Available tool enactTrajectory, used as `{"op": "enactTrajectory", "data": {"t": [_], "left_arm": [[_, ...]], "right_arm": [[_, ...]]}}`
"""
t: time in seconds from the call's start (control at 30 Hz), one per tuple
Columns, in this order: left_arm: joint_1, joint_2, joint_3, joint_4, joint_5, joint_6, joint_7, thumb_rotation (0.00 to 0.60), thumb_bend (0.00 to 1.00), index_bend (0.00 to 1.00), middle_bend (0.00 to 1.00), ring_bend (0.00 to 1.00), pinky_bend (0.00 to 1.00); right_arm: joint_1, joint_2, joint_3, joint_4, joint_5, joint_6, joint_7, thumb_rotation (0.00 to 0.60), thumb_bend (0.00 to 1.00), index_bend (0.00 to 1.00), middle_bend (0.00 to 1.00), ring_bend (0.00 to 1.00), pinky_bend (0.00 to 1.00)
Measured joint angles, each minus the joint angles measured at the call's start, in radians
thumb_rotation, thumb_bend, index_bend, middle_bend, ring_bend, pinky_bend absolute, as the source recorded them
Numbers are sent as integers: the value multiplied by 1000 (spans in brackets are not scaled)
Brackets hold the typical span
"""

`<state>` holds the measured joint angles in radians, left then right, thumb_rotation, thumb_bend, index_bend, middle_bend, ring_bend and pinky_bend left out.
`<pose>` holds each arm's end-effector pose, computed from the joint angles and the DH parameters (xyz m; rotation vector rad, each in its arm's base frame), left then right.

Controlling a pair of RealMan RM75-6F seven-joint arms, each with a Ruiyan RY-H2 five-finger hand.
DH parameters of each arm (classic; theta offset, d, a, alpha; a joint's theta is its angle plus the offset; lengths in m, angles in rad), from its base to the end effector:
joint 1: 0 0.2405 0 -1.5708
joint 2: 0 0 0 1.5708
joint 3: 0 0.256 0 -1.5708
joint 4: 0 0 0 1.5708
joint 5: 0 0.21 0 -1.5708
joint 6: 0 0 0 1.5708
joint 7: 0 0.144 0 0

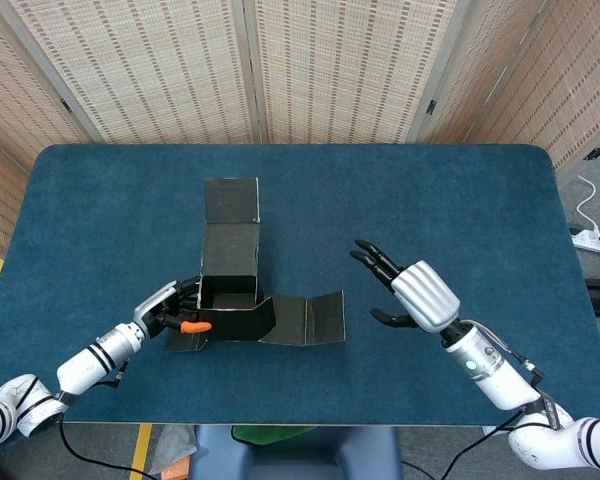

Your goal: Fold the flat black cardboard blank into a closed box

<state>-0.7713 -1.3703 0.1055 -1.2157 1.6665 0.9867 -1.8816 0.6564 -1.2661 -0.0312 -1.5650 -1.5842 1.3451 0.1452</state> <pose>-0.2212 0.3405 0.0287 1.1408 2.5232 1.3977 -0.1707 -0.2990 0.0820 1.8936 -0.8079 1.3412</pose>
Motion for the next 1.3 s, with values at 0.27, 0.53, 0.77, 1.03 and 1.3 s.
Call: {"op": "enactTrajectory", "data": {"t": [0.27, 0.53, 0.77, 1.03, 1.3], "left_arm": [[1, 39, 12, 0, 22, 90, -317, 600, 164, 312, 301, 620, 820], [-11, 92, 5, -59, 13, 139, -558, 600, 165, 303, 298, 619, 827], [-23, 120, -5, -125, 1, 137, -569, 600, 165, 298, 298, 619, 827], [-27, 127, 4, -136, 26, 146, -535, 600, 164, 298, 292, 619, 826], [-26, 106, 25, -80, 59, 159, -438, 600, 165, 298, 286, 615, 826]], "right_arm": [[-60, -54, 30, 37, -28, 129, 128, 600, 200, 0, 0, 652, 999], [-81, -174, 102, 81, -48, 188, 221, 600, 178, 0, 3, 659, 999], [-20, -337, 197, 113, -34, 158, 157, 600, 92, 0, 51, 677, 999], [90, -483, 320, 191, -18, 118, 18, 600, 92, 0, 85, 689, 1000], [146, -486, 356, 201, -20, 73, -36, 600, 91, 0, 114, 700, 1000]]}}
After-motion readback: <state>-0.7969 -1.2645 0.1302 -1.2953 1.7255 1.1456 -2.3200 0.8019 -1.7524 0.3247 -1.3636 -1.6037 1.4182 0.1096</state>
